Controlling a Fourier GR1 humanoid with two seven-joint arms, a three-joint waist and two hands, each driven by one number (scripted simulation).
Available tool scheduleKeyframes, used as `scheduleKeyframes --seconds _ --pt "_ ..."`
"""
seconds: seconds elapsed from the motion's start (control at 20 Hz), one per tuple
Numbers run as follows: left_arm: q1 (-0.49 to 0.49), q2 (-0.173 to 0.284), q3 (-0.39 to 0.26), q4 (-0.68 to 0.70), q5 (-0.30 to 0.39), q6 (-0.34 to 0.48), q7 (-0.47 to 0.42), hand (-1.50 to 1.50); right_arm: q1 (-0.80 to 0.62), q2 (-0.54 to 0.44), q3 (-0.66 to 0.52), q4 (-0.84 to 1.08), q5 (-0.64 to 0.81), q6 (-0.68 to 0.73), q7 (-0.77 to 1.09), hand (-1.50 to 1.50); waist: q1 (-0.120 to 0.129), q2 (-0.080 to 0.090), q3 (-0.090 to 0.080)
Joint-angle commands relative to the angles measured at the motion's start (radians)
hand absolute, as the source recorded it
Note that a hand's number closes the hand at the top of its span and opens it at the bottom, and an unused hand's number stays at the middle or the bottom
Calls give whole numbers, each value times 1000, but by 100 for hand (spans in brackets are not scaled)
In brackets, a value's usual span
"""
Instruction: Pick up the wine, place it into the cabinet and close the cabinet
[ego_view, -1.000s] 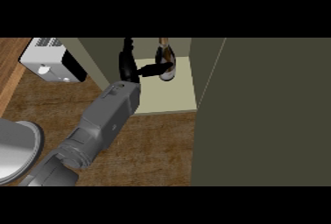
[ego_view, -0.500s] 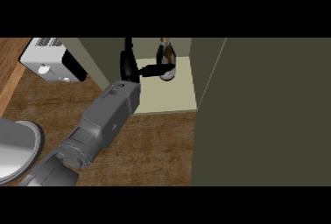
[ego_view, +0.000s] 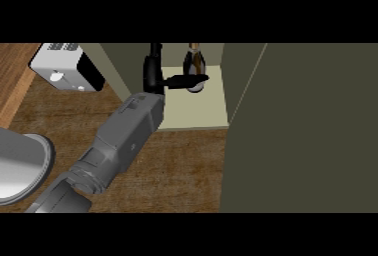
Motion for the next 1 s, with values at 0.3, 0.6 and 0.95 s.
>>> scheduleKeyframes --seconds 0.3,0.6,0.95 --pt "85 -4 8 -188 -13 -30 -17 -150 19 -19 -27 -214 -99 -35 136 -150 43 -20 1" --pt "197 -2 -30 -398 -31 -16 20 -150 82 -33 -44 -213 -104 -23 93 -150 51 -28 2" --pt "378 31 -115 -681 -72 27 116 -150 2 -16 -22 -195 -75 -62 127 -150 63 -24 1"
